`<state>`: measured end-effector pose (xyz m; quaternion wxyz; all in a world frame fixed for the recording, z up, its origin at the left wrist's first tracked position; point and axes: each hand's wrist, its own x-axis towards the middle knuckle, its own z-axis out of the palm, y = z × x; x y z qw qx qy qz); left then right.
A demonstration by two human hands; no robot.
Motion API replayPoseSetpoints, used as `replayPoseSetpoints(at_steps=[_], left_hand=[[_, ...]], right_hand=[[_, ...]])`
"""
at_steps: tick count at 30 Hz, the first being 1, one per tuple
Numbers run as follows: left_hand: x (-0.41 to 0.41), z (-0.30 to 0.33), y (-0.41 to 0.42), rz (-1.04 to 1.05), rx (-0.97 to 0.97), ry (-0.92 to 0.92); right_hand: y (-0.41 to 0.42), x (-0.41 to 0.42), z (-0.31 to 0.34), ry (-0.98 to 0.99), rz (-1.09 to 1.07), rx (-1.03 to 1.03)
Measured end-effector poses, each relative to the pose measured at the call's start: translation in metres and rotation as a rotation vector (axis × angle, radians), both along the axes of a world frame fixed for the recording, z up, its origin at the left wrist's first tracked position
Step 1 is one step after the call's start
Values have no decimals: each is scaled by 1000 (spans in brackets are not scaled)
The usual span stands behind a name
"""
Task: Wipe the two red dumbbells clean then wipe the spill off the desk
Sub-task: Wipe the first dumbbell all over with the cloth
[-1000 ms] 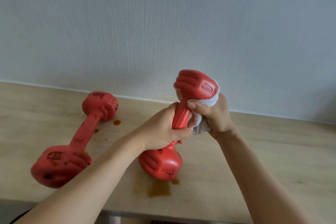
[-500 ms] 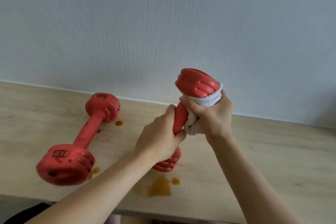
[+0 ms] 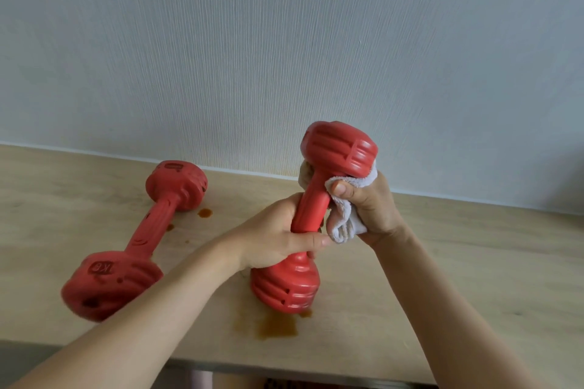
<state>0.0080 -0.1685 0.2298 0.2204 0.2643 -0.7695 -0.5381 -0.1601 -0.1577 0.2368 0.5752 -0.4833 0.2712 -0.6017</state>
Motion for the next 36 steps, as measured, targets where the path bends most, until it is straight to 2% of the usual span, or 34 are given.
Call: replayPoseSetpoints(at_steps=[4,7,11,12,17,19,21,23,26,28,30,34,36], left_hand=[[2,-1,7,271,-304,-161],[1,-1,12,371,-321,-125],[-4,-2,11,372,-330,-159],[-5,-2,11,383,-312,-166],[-8,-2,3,425,-259,-159],[-10,-4,5,438,-290,-175],[-12,-5,8,457,-323,-207],[-14,-4,9,468,-345,-198],[-15,-3,12,434,-336,-154],[-15,-2,14,403,-336,-150],[-15,-2,15,394,-325,-160],[-16,-2,11,405,-284,-147],[-16,-2,10,418,-282,-145]], right_hand=[[5,2,4,75,-220,56],[8,7,11,76,-270,40],[19,10,19,170,-387,72],[22,10,20,248,-417,57],[34,20,26,885,-624,-119],[36,27,28,1082,-709,-217],[40,32,32,1198,-746,-265],[39,33,34,1177,-726,-203],[33,28,32,925,-538,-42],[31,24,27,835,-462,-37],[32,22,26,880,-463,-69],[37,21,30,1162,-608,-170],[39,22,32,1222,-657,-224]])
